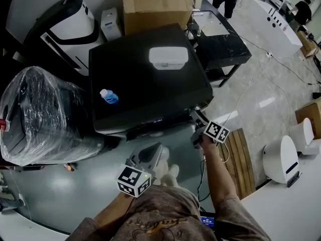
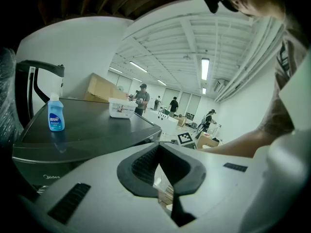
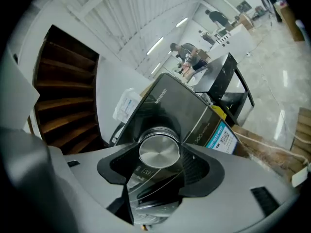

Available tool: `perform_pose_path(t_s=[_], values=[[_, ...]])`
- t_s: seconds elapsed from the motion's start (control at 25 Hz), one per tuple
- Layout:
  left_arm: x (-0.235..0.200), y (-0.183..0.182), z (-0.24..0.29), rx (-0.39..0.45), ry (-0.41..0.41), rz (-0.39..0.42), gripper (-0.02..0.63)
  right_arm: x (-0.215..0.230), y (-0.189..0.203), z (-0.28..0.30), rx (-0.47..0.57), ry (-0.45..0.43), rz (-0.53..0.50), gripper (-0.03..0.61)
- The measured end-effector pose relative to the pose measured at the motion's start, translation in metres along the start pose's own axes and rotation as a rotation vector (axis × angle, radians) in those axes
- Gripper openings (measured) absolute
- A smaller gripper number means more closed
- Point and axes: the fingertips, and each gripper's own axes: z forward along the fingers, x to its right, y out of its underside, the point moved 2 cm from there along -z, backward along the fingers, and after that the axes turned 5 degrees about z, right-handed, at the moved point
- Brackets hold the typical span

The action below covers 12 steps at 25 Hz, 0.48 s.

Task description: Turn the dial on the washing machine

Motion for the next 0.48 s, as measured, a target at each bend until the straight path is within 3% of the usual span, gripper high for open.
perform_pose_path(t_s=[0.16, 0.48], values=[[-0.0002, 0.0001, 0.0008, -0.003, 0.002, 0.000, -0.003, 0.0036, -0.0004, -0.0005, 0.016, -0.040, 0.139, 0.267], [-0.0037, -0.0012, 0.0004, -0.002, 0.004, 0.001, -0.003, -0.0005, -0.0008, -0.0025, 0.023, -0.004, -0.007, 0.268]])
